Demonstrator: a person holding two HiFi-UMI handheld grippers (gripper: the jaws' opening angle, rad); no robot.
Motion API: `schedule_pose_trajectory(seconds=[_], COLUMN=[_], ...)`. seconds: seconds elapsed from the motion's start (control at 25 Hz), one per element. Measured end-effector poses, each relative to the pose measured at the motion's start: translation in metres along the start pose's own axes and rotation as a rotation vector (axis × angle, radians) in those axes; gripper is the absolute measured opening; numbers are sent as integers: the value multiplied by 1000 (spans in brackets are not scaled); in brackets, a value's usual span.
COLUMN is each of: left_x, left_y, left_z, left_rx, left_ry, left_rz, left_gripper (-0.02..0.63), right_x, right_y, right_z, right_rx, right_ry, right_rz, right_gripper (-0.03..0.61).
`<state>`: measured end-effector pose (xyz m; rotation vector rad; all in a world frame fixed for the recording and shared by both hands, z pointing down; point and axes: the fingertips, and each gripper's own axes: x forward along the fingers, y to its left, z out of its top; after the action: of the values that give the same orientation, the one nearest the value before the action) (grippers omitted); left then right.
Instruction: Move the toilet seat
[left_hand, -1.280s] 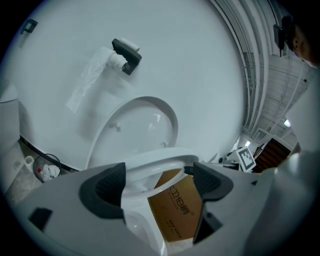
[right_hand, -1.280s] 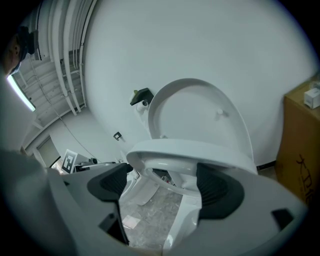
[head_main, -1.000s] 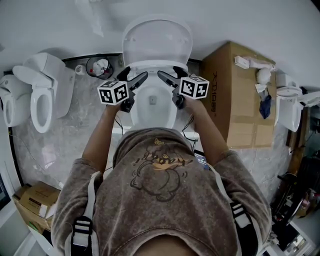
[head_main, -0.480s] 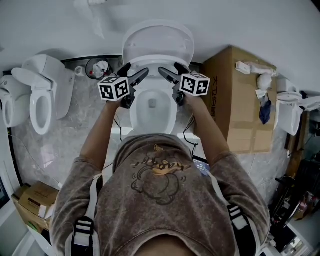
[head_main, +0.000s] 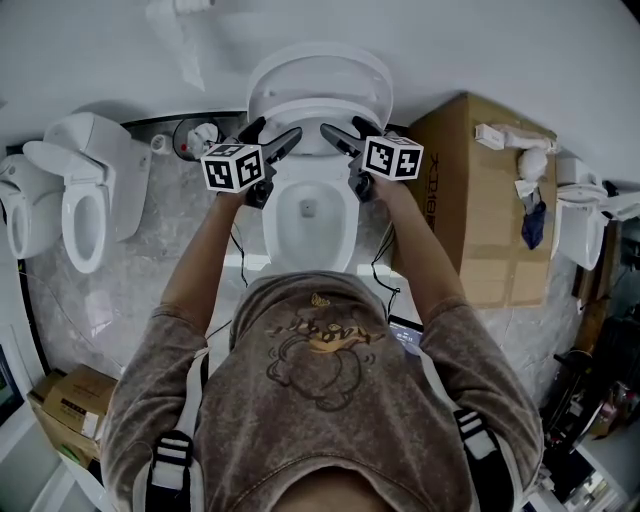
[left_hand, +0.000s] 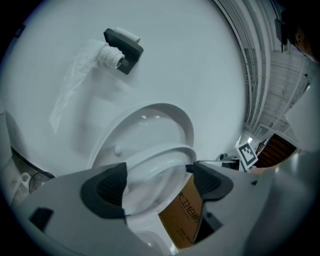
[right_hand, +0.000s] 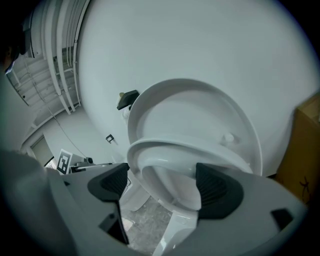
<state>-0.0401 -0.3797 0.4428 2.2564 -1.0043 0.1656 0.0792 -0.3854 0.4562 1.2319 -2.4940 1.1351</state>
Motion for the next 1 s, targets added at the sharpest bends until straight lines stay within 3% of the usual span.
schedule_pose_trajectory(seconds=[0.6,1.0], left_x=[5,-33], left_y=[3,-40], left_z=[5,15], left_rx=[18,97], left_ry=[13,11], left_rz=[-12,-70], left_gripper=[423,423], right_x=[1,-64], right_y=[-5,27], right_z=[9,12], right_rx=[11,-53], right_ry=[-14,-82], right_rz=[-35,-22], right_gripper=[417,419])
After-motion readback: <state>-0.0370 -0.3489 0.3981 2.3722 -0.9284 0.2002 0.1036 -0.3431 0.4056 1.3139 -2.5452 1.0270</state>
